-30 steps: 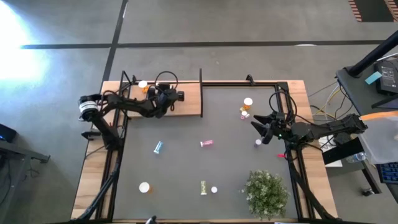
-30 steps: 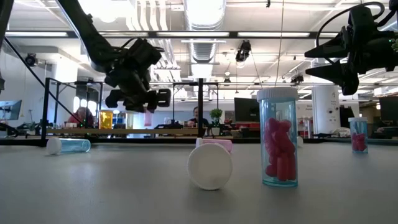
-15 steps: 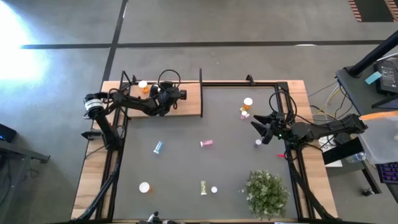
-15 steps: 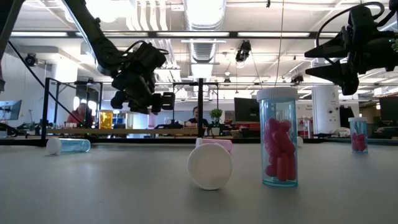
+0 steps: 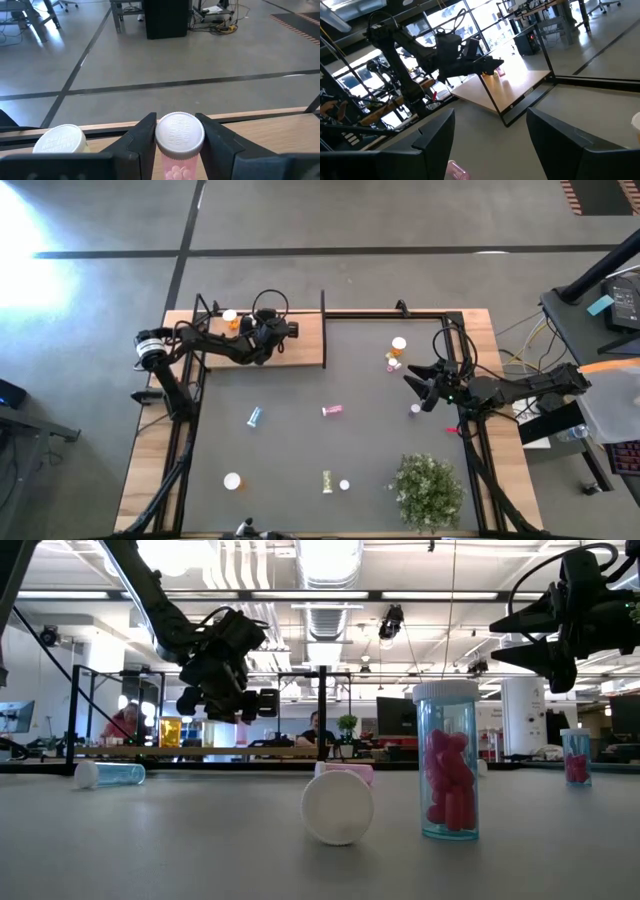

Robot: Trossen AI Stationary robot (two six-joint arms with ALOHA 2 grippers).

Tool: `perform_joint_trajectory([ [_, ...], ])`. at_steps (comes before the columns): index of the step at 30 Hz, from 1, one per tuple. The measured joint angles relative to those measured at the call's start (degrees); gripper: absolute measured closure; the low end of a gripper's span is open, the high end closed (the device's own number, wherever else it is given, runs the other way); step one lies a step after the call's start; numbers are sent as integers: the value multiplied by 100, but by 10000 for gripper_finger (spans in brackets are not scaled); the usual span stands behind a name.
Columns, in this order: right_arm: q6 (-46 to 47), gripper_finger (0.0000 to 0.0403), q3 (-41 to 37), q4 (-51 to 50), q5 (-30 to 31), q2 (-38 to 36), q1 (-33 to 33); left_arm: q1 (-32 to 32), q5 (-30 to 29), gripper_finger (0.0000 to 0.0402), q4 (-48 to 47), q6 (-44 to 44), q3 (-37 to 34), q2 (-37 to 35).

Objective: Pick and place medicine bottles onto shelf by color
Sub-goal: Put the middle pink pill bottle on the shelf

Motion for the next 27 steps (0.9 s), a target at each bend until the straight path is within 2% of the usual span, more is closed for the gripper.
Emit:
perform_joint_trajectory([
  [27, 0, 165, 0, 0, 0, 0, -1, 15, -125, 291, -7, 4, 118, 197],
])
